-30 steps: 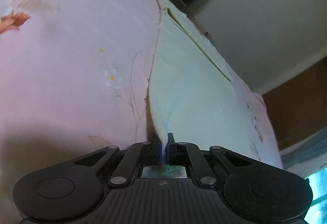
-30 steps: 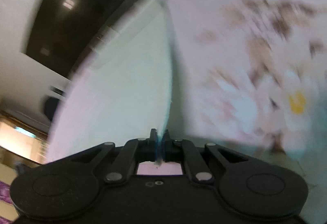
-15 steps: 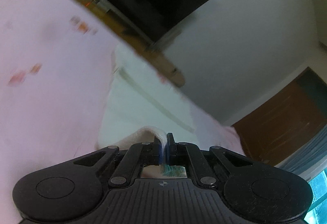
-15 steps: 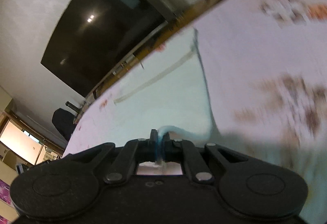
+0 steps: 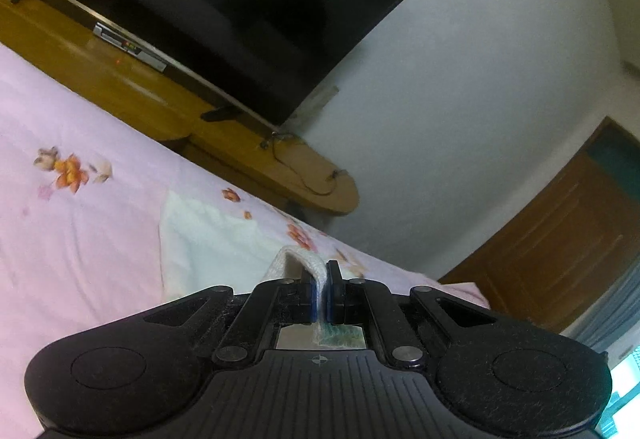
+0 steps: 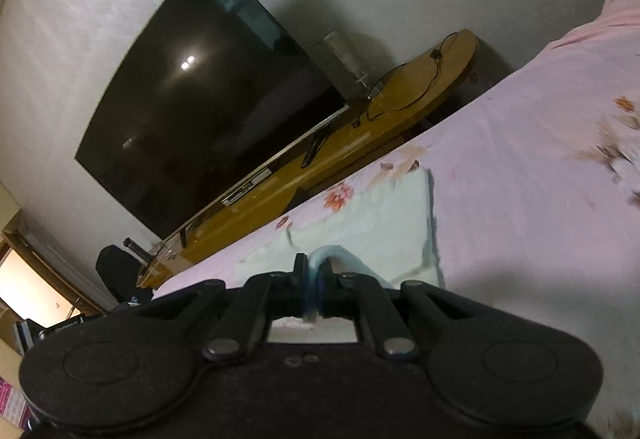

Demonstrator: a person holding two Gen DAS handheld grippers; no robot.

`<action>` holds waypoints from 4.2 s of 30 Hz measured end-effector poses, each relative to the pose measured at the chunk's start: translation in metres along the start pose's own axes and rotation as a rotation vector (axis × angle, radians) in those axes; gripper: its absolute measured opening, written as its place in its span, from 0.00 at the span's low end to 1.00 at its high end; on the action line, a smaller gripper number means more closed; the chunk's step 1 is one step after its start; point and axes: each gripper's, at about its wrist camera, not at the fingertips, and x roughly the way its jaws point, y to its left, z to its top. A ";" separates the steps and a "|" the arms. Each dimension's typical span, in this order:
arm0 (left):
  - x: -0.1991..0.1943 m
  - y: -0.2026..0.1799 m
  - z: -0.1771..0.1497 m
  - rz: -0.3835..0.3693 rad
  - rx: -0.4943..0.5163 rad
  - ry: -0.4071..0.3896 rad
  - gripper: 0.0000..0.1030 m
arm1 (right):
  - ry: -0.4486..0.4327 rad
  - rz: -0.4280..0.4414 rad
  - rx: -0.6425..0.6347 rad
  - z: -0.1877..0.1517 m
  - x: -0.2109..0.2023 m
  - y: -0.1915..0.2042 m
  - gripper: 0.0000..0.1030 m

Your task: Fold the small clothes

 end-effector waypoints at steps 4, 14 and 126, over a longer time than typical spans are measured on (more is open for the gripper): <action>0.050 0.022 0.016 0.026 -0.007 0.044 0.04 | 0.034 -0.021 0.027 0.018 0.053 -0.021 0.05; 0.159 0.075 0.026 0.077 -0.038 0.133 0.04 | 0.088 -0.076 0.112 0.036 0.152 -0.079 0.05; 0.112 -0.020 -0.077 0.389 0.501 0.122 0.75 | 0.168 -0.281 -0.468 -0.071 0.174 -0.022 0.23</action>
